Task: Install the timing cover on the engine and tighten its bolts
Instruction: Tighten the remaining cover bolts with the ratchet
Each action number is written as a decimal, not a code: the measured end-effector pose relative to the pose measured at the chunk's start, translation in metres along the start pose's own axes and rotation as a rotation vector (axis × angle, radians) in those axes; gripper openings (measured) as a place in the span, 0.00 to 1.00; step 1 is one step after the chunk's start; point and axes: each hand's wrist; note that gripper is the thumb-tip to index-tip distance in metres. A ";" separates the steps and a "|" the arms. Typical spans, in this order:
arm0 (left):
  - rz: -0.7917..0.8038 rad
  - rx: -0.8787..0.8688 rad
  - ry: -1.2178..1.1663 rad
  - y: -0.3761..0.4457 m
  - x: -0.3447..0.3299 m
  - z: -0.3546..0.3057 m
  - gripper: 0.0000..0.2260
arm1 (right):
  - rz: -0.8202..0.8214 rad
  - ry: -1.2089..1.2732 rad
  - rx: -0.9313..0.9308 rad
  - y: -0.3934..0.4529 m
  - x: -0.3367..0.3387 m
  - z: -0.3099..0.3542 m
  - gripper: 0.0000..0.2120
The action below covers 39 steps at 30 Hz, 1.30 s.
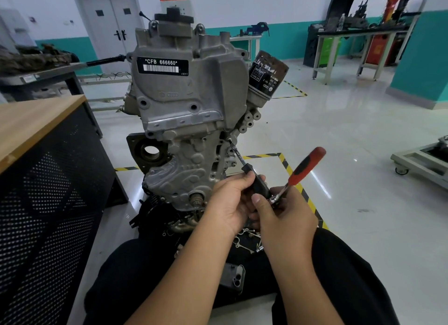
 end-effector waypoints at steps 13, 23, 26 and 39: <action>0.025 -0.064 -0.020 0.002 0.010 -0.005 0.07 | 0.228 0.754 -0.596 0.005 0.010 0.013 0.12; 0.129 -0.067 -0.028 -0.002 0.010 -0.006 0.10 | 0.269 0.796 -0.617 0.005 0.009 0.014 0.13; 0.113 -0.039 -0.071 -0.003 0.008 -0.003 0.13 | 0.144 0.325 -0.319 0.004 0.006 0.006 0.06; -0.029 -0.052 -0.032 0.002 0.006 0.000 0.10 | 0.112 0.071 -0.182 0.002 0.004 0.003 0.06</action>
Point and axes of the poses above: each hand's wrist, its own y-axis towards the middle knuckle, its own x-axis out of the back of the hand, z = x × y, and after that the axes turned 3 degrees about -y, right-handed
